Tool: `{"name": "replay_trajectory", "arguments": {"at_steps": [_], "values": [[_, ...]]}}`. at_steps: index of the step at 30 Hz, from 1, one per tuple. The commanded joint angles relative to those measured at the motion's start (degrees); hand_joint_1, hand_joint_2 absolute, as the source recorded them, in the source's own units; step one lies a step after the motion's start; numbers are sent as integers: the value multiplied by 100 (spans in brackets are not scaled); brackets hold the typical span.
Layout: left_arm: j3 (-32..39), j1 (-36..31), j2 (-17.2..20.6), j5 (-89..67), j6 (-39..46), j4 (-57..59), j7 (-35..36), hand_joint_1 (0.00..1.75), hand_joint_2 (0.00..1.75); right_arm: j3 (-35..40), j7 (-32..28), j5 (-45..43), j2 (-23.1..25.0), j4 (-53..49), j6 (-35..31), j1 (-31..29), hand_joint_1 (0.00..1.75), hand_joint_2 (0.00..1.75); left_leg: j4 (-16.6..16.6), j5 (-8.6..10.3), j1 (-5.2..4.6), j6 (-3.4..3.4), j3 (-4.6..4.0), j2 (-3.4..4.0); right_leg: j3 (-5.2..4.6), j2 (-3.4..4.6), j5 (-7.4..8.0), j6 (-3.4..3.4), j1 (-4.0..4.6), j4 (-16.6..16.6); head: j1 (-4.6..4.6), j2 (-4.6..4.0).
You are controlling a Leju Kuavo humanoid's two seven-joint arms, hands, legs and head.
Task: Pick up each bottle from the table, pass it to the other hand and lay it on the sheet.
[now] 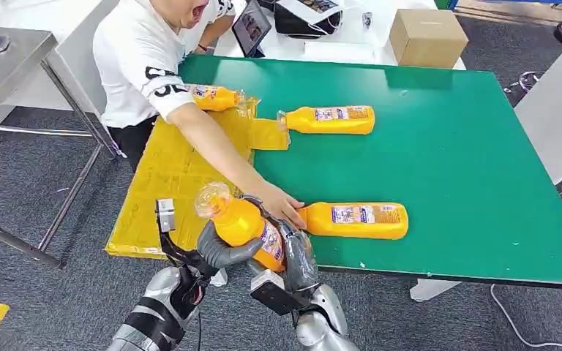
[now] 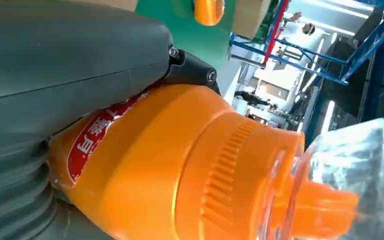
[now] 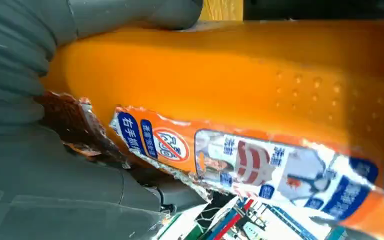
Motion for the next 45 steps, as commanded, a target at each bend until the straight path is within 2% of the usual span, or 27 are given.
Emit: {"name": "replay_trajectory", "arguments": {"at_steps": [1, 5, 9, 11, 12, 22, 24, 27, 31, 32, 33, 34, 35, 37, 40, 44, 45], "values": [[-135, 11, 6, 70, 134, -207, 64, 175, 175, -47, 186, -122, 11, 587, 208, -301, 0, 0, -3, -8, 5, -7, 23, 6, 22, 11, -5, -7, 4, -5, -2, 0], [-23, -12, -14, -43, 407, -234, 0, 175, 175, -76, 181, -237, 12, 422, 421, -247, 0, 0, -3, -14, 6, -9, 36, 11, 32, 17, -9, -10, 5, -5, -4, 0], [304, -188, -91, -990, 1612, -340, -573, 175, 175, -8, 134, -448, -14, -163, 684, -95, 0, 0, -2, -15, 6, -10, 36, 4, 34, 10, -13, -11, 5, -3, 0, 0], [513, -277, -131, -1152, 1878, -323, -605, 175, 175, 57, 196, -505, -58, -419, 776, -32, 0, 0, 2, -5, 4, -6, 8, 0, 8, 3, -5, -7, 4, 1, -2, 0], [590, -327, -120, -1299, 2038, -345, -709, 175, 175, 80, 200, -541, -66, -536, 797, -12, 0, 0, 5, -12, 7, -9, 21, 0, 22, 5, -11, -10, 7, 3, -2, 0], [628, -313, -146, -1342, 2059, -351, -700, 175, 175, 98, 235, -566, -91, -603, 822, 15, 0, 0, -2, -7, 5, -7, 21, 2, 21, 5, -6, -7, 4, -5, 0, 0], [716, -340, -160, -1550, 2364, -372, -869, 175, 175, 87, 160, -708, -84, -700, 867, 44, 0, 0, -1, -10, 5, -8, 26, 0, 26, 5, -9, -9, 4, -3, 0, 0], [1016, -533, -96, -2051, 3108, -441, -1151, 175, 175, 266, 147, -753, -223, -1361, 984, 208, 0, 0, 0, -5, 4, -7, 12, 3, 10, 5, -4, -7, 3, 0, 0, 0], [1291, -879, 10, -3160, 4338, -391, -1416, 175, 175, 481, 151, -478, -417, -2474, 388, 458, 0, 0, 2, -2, 4, -6, 3, 0, 2, 1, -3, -7, 5, 2, 0, 0], [1316, -1001, 90, -3938, 5153, -261, -1543, 175, 175, 386, 71, -703, -374, -2861, 146, 523, 0, 0, 11, -10, 9, -11, 12, -3, 12, 0, -11, -11, 9, 9, -2, 0], [1325, -1080, 161, -4227, 5291, -155, -1546, 175, 175, 292, -24, -875, -341, -3164, -61, 586, 0, 0, 12, -14, 10, -12, 22, -2, 21, 3, -15, -13, 10, 10, 0, 0], [1295, -1170, 225, -4804, 5791, 8, -1573, 175, 175, 230, -72, -1027, -336, -3432, -194, 600, 0, 0, 8, -9, 7, -11, 14, -2, 12, 3, -11, -10, 6, 10, -2, 0], [1371, -1238, 231, -4894, 5740, 134, -1519, 175, 175, 140, -76, -1107, -320, -3662, -339, 628, 0, 0, 6, -5, 6, -9, 7, -1, 5, 2, -7, -8, 5, 9, 0, 0], [1262, -1436, 333, -5803, 6253, 569, -1416, 175, 175, 16, -107, -1368, -351, -4127, -683, 628, 0, 0, 4, -8, 5, -9, 19, 0, 17, 4, -10, -9, 4, 7, 0, 0], [1136, -1723, 402, -6660, 6616, 1179, -1257, 175, 175, -80, -107, -1498, -417, -4287, -794, 565, 0, 0, 0, 0, 3, -6, 13, -4, 12, -2, -4, -5, 2, 2, 0, 0], [1184, -1803, 395, -6738, 6544, 1332, -1217, 175, 175, -88, -107, -1590, -415, -4312, -818, 551, 0, 0, -2, -1, 2, -7, 15, -1, 14, 1, -3, -6, 1, -1, 0, 0], [1024, -1900, 469, -7153, 6616, 1560, -1024, 175, 175, -79, -107, -1555, -389, -4331, -818, 537, 0, 0, -1, -8, 7, -11, 31, -1, 31, 4, -8, -10, 5, -3, 0, 0]]}}
